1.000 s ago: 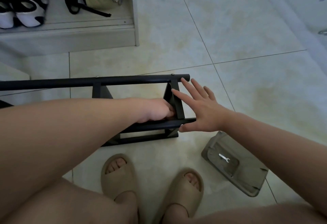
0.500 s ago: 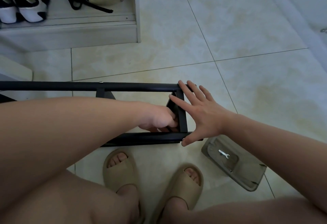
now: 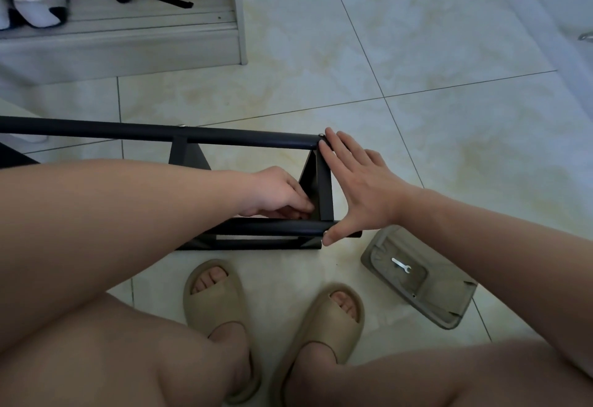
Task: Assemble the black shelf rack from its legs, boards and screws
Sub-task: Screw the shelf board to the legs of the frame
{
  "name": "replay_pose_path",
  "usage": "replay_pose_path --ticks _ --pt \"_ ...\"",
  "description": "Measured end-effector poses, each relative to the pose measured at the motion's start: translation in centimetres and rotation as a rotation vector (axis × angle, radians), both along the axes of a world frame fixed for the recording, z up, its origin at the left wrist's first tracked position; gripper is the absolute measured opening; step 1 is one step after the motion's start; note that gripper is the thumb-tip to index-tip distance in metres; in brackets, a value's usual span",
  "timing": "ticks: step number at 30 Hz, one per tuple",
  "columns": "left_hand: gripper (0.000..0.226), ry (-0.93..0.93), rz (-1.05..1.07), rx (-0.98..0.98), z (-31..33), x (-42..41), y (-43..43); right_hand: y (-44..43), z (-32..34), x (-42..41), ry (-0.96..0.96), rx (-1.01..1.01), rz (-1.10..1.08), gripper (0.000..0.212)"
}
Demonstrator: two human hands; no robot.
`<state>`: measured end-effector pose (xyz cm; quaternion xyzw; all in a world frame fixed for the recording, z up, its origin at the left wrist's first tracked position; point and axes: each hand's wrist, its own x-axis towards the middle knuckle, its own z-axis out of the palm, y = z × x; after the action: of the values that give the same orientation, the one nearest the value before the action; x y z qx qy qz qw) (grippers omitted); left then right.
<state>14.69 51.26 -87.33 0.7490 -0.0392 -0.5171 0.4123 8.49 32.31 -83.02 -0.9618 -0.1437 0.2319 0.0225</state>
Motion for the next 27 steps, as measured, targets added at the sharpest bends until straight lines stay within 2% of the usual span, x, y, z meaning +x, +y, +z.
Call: replay_pose_path --ticks 3,10,15,19,24,27 --pt "0.002 0.055 -0.015 -0.019 0.1 0.1 -0.2 0.0 0.0 0.0 -0.001 0.006 -0.008 0.160" --pt "0.014 0.152 -0.005 -0.034 0.1 0.8 0.1 0.0 0.1 0.1 0.010 0.007 -0.020 0.160" --pt "0.011 0.080 -0.046 0.025 -0.2 0.9 -0.2 0.0 0.1 0.1 0.012 0.013 -0.025 0.160" --pt "0.009 0.075 -0.022 -0.018 -0.7 0.4 -0.7 0.1 0.0 0.1 0.006 0.024 -0.032 0.160" --pt "0.014 -0.019 -0.124 0.027 -0.5 0.0 -1.2 0.1 -0.2 0.1 0.000 0.029 -0.038 0.159" --pt "0.015 -0.002 -0.130 0.007 -0.5 0.0 -1.2 0.1 -0.2 0.1 -0.004 0.028 -0.037 0.160"
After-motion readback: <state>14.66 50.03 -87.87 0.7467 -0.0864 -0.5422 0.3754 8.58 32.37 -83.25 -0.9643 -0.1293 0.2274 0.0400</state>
